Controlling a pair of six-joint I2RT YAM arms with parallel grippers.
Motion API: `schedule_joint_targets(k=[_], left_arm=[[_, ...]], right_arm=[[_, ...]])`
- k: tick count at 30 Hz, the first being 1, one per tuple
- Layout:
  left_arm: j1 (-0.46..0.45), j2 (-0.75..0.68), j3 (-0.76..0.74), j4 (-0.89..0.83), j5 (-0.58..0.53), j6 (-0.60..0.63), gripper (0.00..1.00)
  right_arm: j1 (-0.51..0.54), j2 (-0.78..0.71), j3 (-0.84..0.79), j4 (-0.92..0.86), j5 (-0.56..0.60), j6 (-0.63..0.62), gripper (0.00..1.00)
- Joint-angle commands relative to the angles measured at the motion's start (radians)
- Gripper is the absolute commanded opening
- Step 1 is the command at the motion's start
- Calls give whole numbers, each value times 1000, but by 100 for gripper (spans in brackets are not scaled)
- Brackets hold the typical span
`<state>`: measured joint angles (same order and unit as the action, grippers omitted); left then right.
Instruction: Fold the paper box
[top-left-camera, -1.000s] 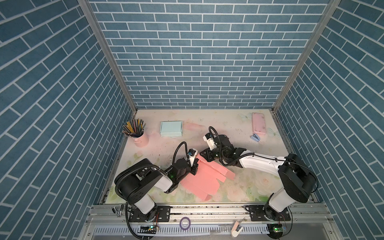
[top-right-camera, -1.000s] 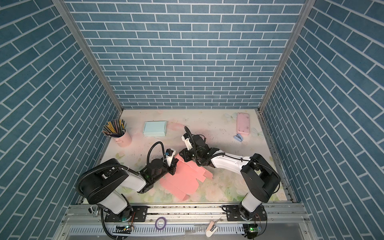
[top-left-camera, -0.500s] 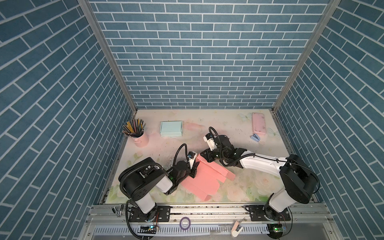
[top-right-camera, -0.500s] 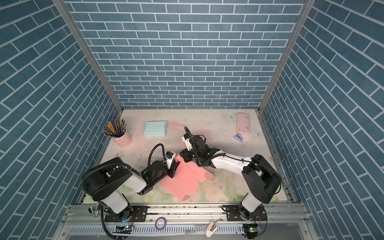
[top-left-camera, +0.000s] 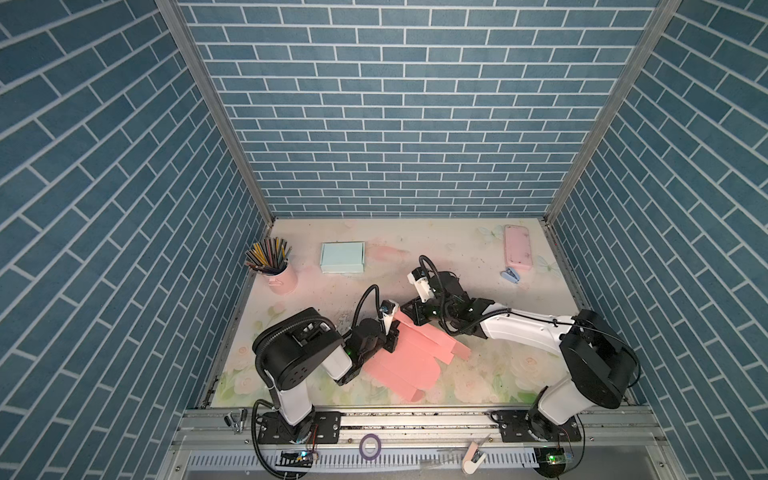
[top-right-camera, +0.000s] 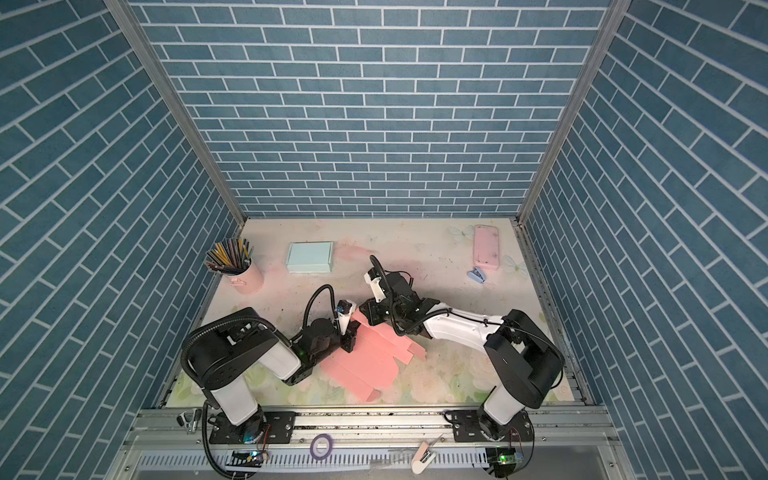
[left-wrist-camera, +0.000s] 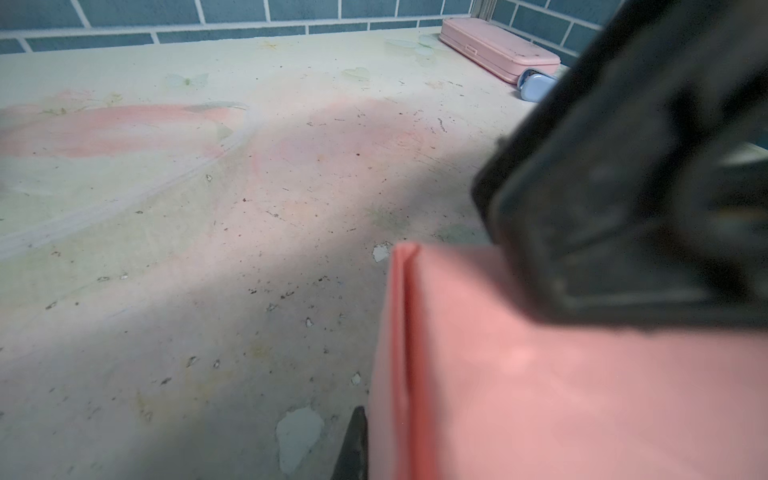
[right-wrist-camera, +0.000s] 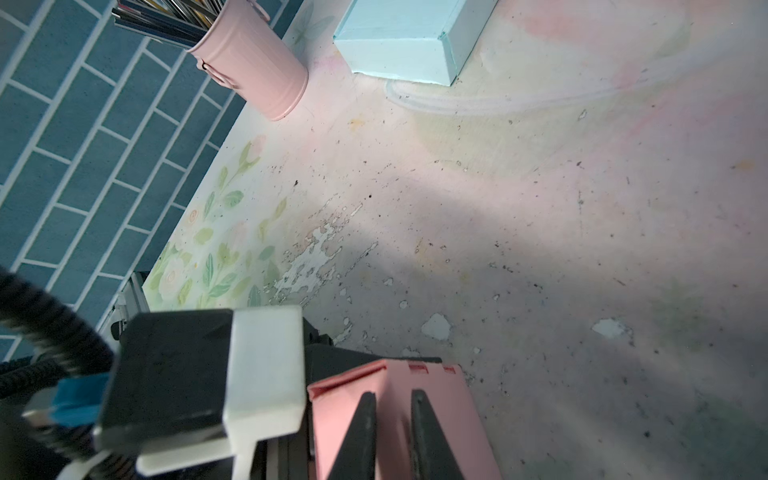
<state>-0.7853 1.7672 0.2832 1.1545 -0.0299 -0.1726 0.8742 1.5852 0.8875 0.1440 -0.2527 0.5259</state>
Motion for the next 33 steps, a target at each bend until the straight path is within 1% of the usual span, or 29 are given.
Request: schedule_joint_targets(k=[1, 3, 6, 7, 10, 14, 15, 17, 18, 20, 21, 24, 25, 26, 31, 33], left_arm=[[-5, 11, 9, 30, -16, -11, 4], [-5, 6, -1, 34, -29, -11, 5], [-5, 1, -6, 34, -38, -11, 16], [-5, 2, -8, 35, -36, -11, 17], [-5, 8, -7, 33, -35, -15, 18], [-5, 6, -24, 32, -32, -28, 18], [-5, 5, -33, 35, -32, -31, 16], [-5, -2, -45, 35, -37, -33, 6], [-5, -8, -44, 29, -37, -32, 5], [-6, -12, -41, 19, -30, -30, 5], [-6, -14, -45, 25, -28, -30, 7], [-6, -20, -59, 52, -16, -33, 27], [-6, -26, -62, 52, -11, -34, 27], [-6, -33, -65, 46, -11, -32, 27], [-6, -69, -71, 47, 0, -24, 14], [-6, -99, -76, 44, 10, -27, 13]], right_arm=[[8, -18, -35, -63, 24, 37, 17], [12, -21, -41, -59, 27, 46, 16], [23, -24, -43, -54, 37, 51, 16], [26, -24, -44, -54, 41, 51, 16], [28, -25, -46, -54, 50, 52, 15], [30, -34, -53, -53, 65, 54, 15], [31, -36, -54, -53, 67, 54, 15], [34, -39, -57, -52, 73, 52, 15], [34, -40, -59, -53, 75, 51, 15], [36, -37, -61, -52, 75, 49, 15], [37, -37, -61, -53, 73, 49, 14], [38, -45, -64, -55, 76, 49, 14], [38, -50, -64, -55, 78, 48, 14], [39, -54, -64, -59, 79, 46, 14], [41, -71, -56, -72, 81, 39, 14], [51, -102, -43, -106, 107, 16, 15]])
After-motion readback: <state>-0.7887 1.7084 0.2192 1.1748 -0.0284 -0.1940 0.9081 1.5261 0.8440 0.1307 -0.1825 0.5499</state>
